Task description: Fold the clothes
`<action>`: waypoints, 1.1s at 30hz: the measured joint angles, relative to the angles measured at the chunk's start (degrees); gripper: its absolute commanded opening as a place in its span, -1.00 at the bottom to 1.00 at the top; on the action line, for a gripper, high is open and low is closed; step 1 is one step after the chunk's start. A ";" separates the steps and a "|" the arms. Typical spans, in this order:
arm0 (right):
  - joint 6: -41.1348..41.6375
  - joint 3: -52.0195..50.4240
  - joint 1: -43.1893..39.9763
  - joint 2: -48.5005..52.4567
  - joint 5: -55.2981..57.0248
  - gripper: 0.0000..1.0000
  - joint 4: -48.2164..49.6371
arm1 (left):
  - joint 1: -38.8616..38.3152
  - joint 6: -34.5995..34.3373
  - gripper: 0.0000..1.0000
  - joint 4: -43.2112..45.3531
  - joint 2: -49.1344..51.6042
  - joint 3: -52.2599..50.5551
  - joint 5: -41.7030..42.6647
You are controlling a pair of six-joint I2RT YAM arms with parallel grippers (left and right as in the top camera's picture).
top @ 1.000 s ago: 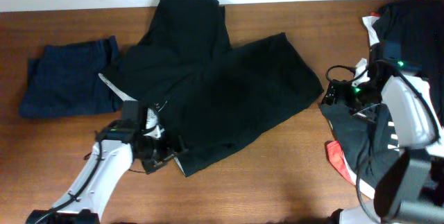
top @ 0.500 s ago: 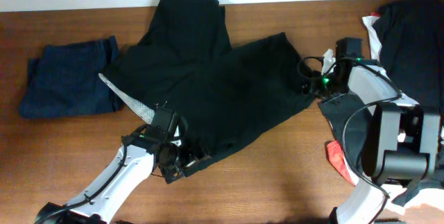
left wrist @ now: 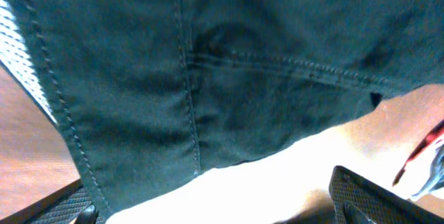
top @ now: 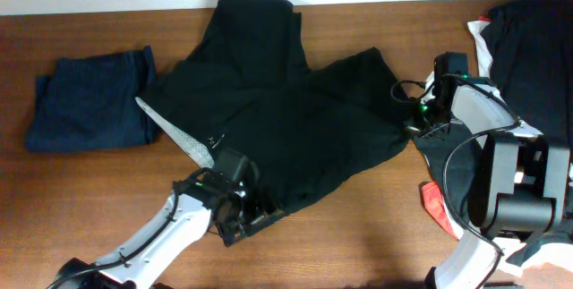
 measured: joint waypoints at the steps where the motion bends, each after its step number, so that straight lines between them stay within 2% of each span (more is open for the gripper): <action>1: 0.00 0.00 -0.04 0.00 0.17 -0.87 -0.13 | -1.25 -1.33 0.98 0.00 0.00 0.00 -0.07; 4: 0.00 0.00 -0.04 0.00 0.44 -0.87 -0.35 | -4.09 -6.10 0.97 -0.07 0.00 -0.09 -1.51; 6: 0.04 0.00 -0.04 0.00 0.59 -0.87 -0.61 | -5.27 -10.23 0.23 -0.17 0.00 -0.22 -3.28; 7: 0.02 0.00 -0.09 0.00 0.59 -0.87 -0.79 | -5.35 -11.82 -0.24 -0.17 0.00 -0.24 -4.28; 8: 0.02 0.00 -0.09 0.00 0.59 -0.87 -1.03 | -5.35 -12.44 -0.50 -0.22 0.00 -0.28 -5.73; 10: 0.02 0.00 -0.09 0.00 0.59 -0.87 -1.77 | -5.35 -13.70 -0.75 -0.17 0.00 -0.44 -8.79; 13: 0.00 0.00 -0.09 0.00 0.59 -0.87 -2.99 | -5.38 -14.80 -0.99 -0.22 0.00 -0.59 -12.24; 18: 0.02 0.00 -0.09 0.00 0.57 -0.87 -4.44 | -5.35 -15.15 -0.99 -0.26 0.00 -0.63 -14.82; 21: 0.00 0.00 -0.09 0.00 0.55 -0.92 -6.62 | -2.73 -12.11 -0.99 -1.92 0.00 -0.63 -17.51; 24: 0.02 0.33 -0.09 0.00 -0.55 -0.92 -9.31 | 6.08 -5.35 -0.99 -2.23 0.00 -0.66 -20.83; 27: 1.46 0.87 0.00 0.00 -6.51 -0.92 -12.04 | 20.94 5.14 -0.93 1.03 0.04 0.20 -20.74; 30: 4.39 1.03 0.61 0.00 -10.67 -0.92 -15.28 | 29.81 12.70 -0.70 3.50 0.04 2.51 -16.37; 31: 5.27 1.14 0.83 0.00 -10.78 -0.92 -16.35 | 32.33 14.71 -0.43 3.48 0.04 3.32 -14.78; 32: 5.97 1.22 0.96 0.00 -10.80 -0.92 -17.38 | 34.18 16.41 -0.03 2.64 0.04 3.85 -13.25; 33: 6.19 1.27 1.05 0.00 -10.71 -0.92 -18.05 | 34.93 17.57 0.17 1.14 0.04 4.02 -11.85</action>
